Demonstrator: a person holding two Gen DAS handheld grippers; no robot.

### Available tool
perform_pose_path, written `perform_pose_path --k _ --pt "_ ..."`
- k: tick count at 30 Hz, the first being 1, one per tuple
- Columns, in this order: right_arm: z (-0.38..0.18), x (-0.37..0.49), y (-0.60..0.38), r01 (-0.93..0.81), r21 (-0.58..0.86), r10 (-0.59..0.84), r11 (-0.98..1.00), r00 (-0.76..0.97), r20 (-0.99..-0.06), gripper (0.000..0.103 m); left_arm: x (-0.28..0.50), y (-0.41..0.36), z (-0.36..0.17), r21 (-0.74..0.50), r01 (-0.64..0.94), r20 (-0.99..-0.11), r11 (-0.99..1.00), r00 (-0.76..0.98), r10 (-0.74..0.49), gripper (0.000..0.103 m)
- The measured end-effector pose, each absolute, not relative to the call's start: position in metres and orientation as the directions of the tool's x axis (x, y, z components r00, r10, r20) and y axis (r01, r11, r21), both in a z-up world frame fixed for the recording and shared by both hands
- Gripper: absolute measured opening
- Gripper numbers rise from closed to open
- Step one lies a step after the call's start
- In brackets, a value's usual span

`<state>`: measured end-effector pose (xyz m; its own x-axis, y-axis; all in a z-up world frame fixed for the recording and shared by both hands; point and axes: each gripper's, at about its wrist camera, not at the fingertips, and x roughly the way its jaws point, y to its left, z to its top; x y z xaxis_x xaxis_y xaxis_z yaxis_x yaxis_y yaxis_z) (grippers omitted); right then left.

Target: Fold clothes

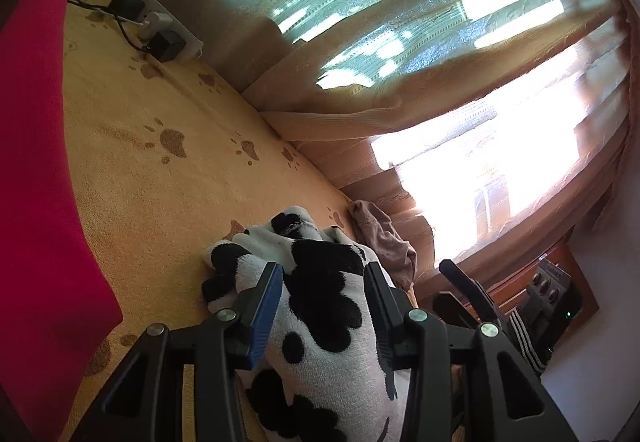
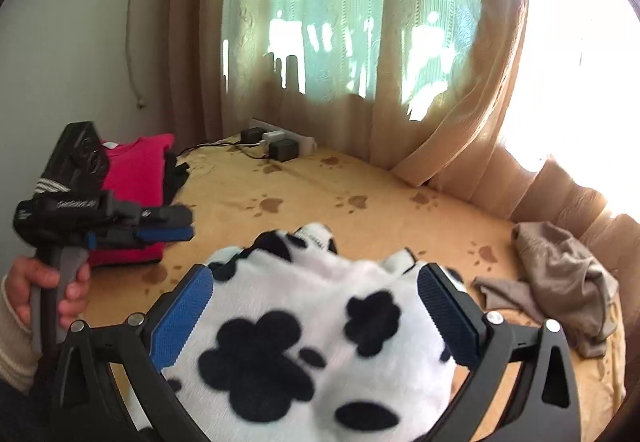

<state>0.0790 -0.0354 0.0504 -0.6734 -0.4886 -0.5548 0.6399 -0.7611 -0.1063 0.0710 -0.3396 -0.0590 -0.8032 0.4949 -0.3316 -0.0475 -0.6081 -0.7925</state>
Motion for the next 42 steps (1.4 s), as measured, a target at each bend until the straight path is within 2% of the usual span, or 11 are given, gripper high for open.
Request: perform_pose_path --k 5,6,13,15,19,24,29,32,36,39,42 --pt "-0.022 0.016 -0.081 0.672 -0.055 -0.35 -0.739 -0.453 -0.82 0.103 0.071 -0.337 -0.064 -0.789 -0.031 -0.362 -0.613 -0.784 0.505 0.044" --pt "-0.031 0.014 -0.079 0.672 -0.048 -0.341 -0.739 -0.434 -0.834 0.102 0.071 -0.336 -0.065 -0.79 -0.03 -0.366 -0.612 -0.778 0.511 0.044" --pt "-0.04 0.018 -0.055 0.647 -0.01 -0.371 -0.762 -0.45 -0.812 0.102 0.038 -0.303 -0.054 -0.768 -0.112 -0.356 -0.63 -0.744 0.565 0.044" --pt "-0.04 0.02 -0.055 0.644 -0.001 -0.384 -0.765 -0.456 -0.803 0.102 0.023 -0.287 -0.05 -0.74 -0.13 -0.377 -0.66 -0.732 0.567 0.06" --pt "-0.023 0.027 -0.029 0.616 0.072 -0.471 -0.784 -0.516 -0.716 0.102 -0.003 -0.284 -0.08 -0.705 0.028 -0.53 -0.709 -0.684 0.501 0.06" --pt "0.025 0.026 0.035 0.459 0.076 -0.41 -0.885 -0.692 -0.594 0.103 -0.001 -0.28 -0.096 -0.657 0.05 -0.577 -0.752 -0.675 0.46 0.06" --pt "0.04 -0.012 0.039 0.464 0.043 -0.386 -0.885 -0.678 -0.626 0.103 0.001 -0.282 -0.08 -0.692 0.062 -0.538 -0.719 -0.709 0.456 0.06" --pt "0.022 -0.034 0.014 0.465 -0.069 -0.303 -0.883 -0.675 -0.673 0.103 -0.005 -0.276 -0.063 -0.663 0.03 -0.527 -0.748 -0.728 0.438 0.061" --pt "-0.027 -0.054 -0.014 0.501 -0.173 -0.182 -0.848 -0.581 -0.793 0.103 -0.032 -0.267 -0.08 -0.636 0.06 -0.603 -0.769 -0.661 0.447 0.068" --pt "-0.042 -0.055 -0.007 0.488 -0.175 -0.162 -0.855 -0.572 -0.804 0.103 -0.032 -0.278 -0.1 -0.66 0.116 -0.615 -0.742 -0.65 0.446 0.068" --pt "-0.044 -0.052 0.004 0.472 -0.148 -0.176 -0.869 -0.576 -0.798 0.103 -0.017 -0.273 -0.092 -0.582 0.112 -0.652 -0.805 -0.655 0.381 0.068"
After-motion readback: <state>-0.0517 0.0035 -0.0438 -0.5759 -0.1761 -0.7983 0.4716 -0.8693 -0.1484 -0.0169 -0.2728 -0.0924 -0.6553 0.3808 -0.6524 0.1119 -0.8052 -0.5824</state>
